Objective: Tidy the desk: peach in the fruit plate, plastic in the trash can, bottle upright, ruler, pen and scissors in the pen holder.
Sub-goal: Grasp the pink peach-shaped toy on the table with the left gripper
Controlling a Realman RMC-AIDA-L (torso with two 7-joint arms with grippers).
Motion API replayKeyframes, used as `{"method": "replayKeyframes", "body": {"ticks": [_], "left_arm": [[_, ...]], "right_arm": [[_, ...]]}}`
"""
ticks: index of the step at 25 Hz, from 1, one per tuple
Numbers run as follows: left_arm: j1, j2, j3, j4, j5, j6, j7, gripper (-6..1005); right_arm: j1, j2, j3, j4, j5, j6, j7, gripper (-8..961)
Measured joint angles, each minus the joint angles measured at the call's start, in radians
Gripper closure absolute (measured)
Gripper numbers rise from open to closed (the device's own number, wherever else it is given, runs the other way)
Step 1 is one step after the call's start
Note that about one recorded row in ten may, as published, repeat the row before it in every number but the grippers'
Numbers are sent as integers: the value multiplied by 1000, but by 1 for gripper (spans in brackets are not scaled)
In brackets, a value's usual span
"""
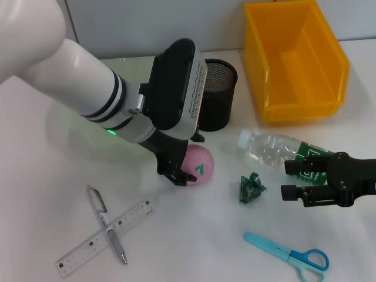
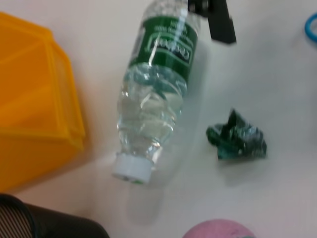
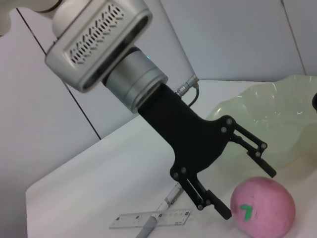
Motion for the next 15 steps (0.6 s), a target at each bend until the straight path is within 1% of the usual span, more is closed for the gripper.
{"method": "replayKeyframes", "body": {"ticks": [1,4,10,12,13,15], "left_arm": [[-8,-1,17,-27,10,-23,-8,197],[-12,-1,24,-48,14,-37,-10,196],[-15,-2,38,-57,7,-36,-13,196],[-11,-2,65,-57,6,-47,-21,195],[-7,-2,95,-56,6,-59,-31,195],[3,-2,115,-47,5,-70,-35,195]], "right_arm": [[0,0,0,0,0,0,0,176],[0,-1,-1,0,0,-2,0,176],[-2,-1,-3,0,-1,-3,0,176],[-2,-2,-3,0,-1,-4,0,176],[-2,-2,-4,0,-2,-4,0,176],[-2,-3,-3,0,-6,-4,0,176]]}}
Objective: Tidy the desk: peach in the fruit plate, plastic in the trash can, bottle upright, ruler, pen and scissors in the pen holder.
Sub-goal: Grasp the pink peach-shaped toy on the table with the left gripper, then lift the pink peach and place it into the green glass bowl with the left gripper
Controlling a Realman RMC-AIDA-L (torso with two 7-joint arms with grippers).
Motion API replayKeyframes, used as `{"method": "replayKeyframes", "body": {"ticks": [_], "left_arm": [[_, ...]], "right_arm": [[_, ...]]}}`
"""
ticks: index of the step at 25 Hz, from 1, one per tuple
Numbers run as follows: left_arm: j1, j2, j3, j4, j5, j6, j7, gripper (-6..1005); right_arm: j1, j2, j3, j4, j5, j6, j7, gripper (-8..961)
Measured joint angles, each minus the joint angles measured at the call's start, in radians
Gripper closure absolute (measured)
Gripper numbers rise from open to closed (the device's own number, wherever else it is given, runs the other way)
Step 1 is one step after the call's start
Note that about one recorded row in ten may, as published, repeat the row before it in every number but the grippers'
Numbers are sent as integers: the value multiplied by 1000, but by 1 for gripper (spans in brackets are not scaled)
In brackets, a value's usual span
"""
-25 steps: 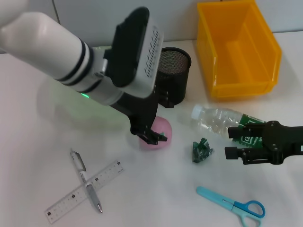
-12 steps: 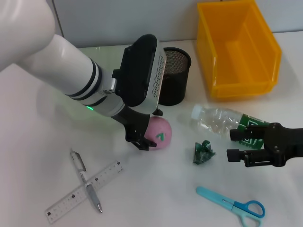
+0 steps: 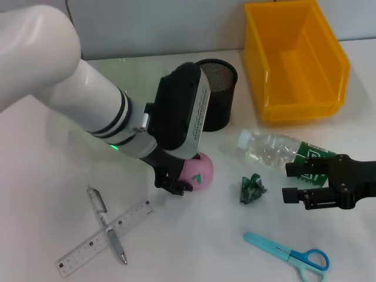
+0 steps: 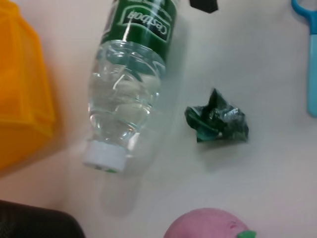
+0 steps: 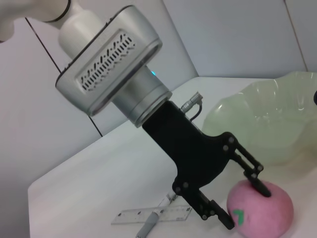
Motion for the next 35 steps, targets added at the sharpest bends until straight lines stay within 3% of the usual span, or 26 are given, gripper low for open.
{"method": "replayKeyframes", "body": {"ticks": [6,8,14,17,22,23,25,30,35], "left_arm": [[7,0,-2,9,-10,-6,-1,407],[8,0,-5,10,-10,-3,-5,580],[8,0,-49,15,-25,36,-12,608],[13,5,-144,27,-77,113,5,623],[62,11,-408,58,-153,237,58,656],[62,11,-408,58,-153,237,58,663],[114,14,-620,59,-243,288,77,679],[170,14,-729,32,-334,266,72,717],[215,9,-745,-28,-399,132,54,759]], "right_arm": [[5,-1,0,0,-10,2,0,176],[7,-2,0,0,-14,4,0,177],[9,-2,4,0,-16,13,-1,177],[11,-2,2,0,-17,17,-1,177],[11,-3,0,0,-18,29,-5,176],[11,-3,0,0,-18,29,-5,176],[12,-4,-1,0,-19,32,-6,177],[15,-5,-1,-5,-19,32,-7,177],[17,-5,-2,-6,-27,32,-7,177]]}}
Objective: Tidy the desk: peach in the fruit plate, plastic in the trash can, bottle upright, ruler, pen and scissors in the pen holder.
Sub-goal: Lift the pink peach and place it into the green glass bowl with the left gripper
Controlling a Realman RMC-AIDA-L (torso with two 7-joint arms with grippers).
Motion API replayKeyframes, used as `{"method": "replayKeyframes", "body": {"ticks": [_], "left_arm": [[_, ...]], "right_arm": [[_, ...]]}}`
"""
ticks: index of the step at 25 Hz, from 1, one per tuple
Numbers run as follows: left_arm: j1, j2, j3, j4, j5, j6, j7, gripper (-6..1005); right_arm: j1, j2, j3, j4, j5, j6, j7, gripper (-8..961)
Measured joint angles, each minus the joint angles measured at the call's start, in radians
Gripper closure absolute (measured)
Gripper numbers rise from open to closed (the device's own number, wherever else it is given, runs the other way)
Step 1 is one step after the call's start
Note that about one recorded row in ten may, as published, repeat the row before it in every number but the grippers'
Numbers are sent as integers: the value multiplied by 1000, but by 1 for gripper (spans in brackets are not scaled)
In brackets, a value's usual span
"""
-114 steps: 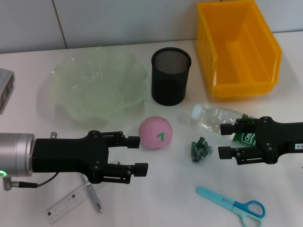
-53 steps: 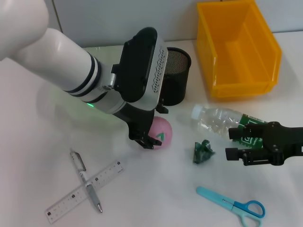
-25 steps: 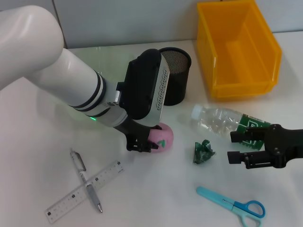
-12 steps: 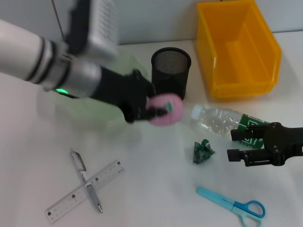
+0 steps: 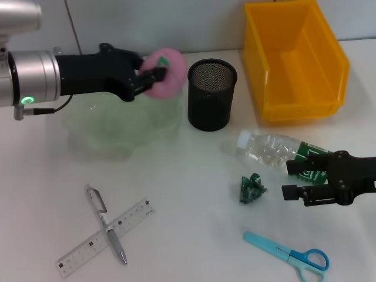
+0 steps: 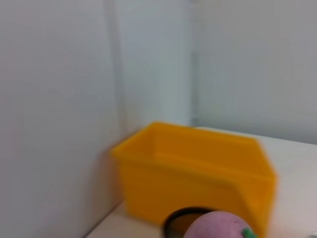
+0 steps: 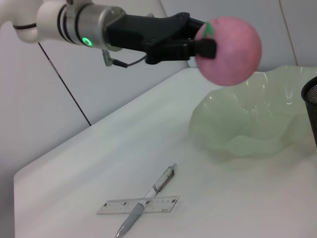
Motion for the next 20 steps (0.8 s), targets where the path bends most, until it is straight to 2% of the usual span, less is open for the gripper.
{"method": "replayKeyframes", "body": {"ticks": [2,7,13,20], "left_arm": [[9,1,2,-62,-24,-94,-4,776],[9,3,-4,-132,-29,-179,-22,818],[26,3,-4,-159,-30,-195,-74,851],[33,7,-2,-183,-27,-219,-131,893]], "right_arm": [[1,0,0,0,-2,0,0,176],[1,4,9,-2,-2,7,-15,176],[-1,20,17,-3,5,39,-60,176],[0,46,81,2,7,54,-156,176]]}}
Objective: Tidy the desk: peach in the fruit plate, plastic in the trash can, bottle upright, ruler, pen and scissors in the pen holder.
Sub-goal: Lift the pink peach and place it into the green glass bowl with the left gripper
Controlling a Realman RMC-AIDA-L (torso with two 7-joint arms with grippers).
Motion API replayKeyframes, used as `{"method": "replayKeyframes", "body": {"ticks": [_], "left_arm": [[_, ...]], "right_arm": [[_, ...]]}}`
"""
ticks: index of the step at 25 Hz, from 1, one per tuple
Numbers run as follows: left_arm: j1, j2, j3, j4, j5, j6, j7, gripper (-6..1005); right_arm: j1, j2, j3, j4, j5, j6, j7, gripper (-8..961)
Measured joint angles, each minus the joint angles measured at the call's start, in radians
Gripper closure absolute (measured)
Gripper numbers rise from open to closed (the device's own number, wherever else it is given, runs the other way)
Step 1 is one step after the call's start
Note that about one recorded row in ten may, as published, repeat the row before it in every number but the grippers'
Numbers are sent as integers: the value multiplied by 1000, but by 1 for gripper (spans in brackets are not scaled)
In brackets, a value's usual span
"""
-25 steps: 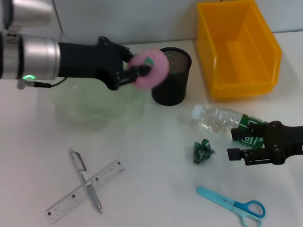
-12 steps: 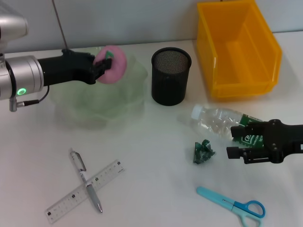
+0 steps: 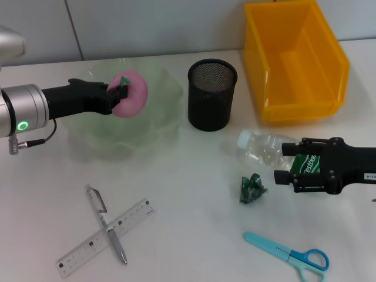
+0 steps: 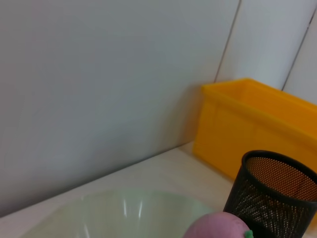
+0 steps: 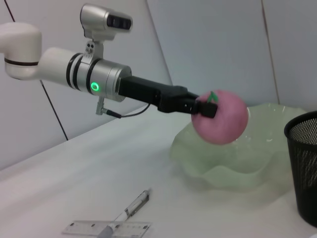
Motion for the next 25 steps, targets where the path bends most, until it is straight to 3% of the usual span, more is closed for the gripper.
{"method": "replayKeyframes", "body": {"ticks": [11,25], "left_arm": [[-3,-1,10,-45,8,-58,-23,937],[-1,-4,8,-47,4,-59,-24,503]], "right_arm": [[-3,6,3,2,1,-3,-15,177],[-8,8,3,2,1,-6,-18,177]]}}
